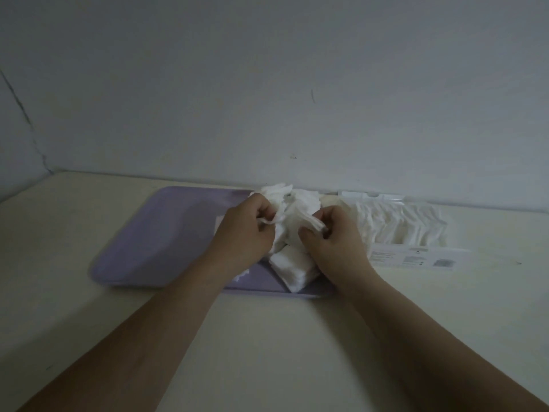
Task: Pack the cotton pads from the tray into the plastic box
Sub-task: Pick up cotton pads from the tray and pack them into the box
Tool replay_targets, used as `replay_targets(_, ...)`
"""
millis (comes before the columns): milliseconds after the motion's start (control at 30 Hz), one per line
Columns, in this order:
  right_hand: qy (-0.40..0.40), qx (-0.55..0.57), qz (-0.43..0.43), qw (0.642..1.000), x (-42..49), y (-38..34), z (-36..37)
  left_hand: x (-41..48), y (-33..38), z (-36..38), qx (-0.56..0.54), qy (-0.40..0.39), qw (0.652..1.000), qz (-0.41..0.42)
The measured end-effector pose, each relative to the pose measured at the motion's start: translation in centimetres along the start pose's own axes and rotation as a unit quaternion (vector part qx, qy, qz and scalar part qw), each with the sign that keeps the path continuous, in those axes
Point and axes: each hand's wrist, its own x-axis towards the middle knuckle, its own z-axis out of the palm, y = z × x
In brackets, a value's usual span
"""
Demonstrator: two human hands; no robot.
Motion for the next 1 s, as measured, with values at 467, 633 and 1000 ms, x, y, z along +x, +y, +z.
replay_targets(467, -0.102, 0.216, 0.083, 0.967, 0.7, -0.8, -0.9, 0.6, 1.3, -1.7, -0.057, -0.017, 0.996, -0.067)
replay_targets(633, -0.080, 0.316, 0.107, 0.939, -0.1, -0.9, -1.2, 1.0, 2.3, -2.7, -0.173, 0.060, 0.976, -0.120)
replay_targets(1000, -0.029, 0.248, 0.044, 0.967, -0.4, -0.8, -2.3, 0.7, 3.2, -2.1, -0.249, 0.041, 0.965, -0.077)
